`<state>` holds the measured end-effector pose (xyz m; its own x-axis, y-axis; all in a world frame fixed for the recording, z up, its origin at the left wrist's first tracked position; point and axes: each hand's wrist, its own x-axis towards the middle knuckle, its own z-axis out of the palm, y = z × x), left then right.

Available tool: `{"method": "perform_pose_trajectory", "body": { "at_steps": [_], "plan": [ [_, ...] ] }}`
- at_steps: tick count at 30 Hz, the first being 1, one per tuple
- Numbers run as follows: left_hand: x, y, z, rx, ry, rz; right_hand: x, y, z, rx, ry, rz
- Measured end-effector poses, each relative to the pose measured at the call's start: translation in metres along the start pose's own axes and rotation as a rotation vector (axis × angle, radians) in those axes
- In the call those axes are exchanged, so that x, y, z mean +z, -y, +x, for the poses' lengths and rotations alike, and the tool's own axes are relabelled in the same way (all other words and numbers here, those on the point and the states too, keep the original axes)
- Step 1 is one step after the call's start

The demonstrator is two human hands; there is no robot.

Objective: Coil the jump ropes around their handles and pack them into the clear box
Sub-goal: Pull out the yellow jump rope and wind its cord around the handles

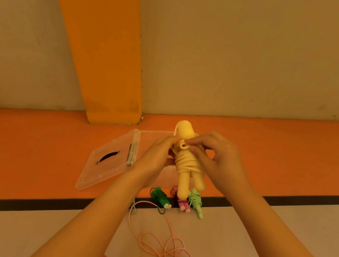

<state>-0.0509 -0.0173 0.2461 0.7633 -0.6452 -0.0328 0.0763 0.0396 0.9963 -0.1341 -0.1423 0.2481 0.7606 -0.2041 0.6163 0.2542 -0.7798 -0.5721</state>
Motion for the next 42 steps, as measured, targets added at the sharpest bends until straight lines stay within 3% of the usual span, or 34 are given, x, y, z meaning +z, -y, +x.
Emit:
{"method": "perform_pose_trajectory", "body": {
  "at_steps": [6,10,20,29,33,42],
  "plan": [
    [-0.009,0.0,-0.002,0.037,0.151,0.108,-0.004,0.002,0.003,0.025,0.052,-0.004],
    [-0.011,0.0,-0.003,0.184,0.051,0.339,-0.004,0.004,0.001,0.058,0.038,-0.056],
    [-0.007,0.0,-0.014,0.281,-0.005,0.415,0.006,0.019,-0.01,0.146,-0.123,-0.134],
    [-0.008,0.01,-0.024,0.316,-0.209,0.449,0.008,0.02,-0.021,0.112,-0.068,-0.029],
    [-0.001,0.009,-0.028,0.371,-0.294,0.606,0.01,0.021,-0.023,0.186,-0.08,0.036],
    [0.004,0.01,-0.035,0.425,-0.287,0.667,0.014,0.022,-0.032,0.263,-0.111,0.013]
  ]
}}
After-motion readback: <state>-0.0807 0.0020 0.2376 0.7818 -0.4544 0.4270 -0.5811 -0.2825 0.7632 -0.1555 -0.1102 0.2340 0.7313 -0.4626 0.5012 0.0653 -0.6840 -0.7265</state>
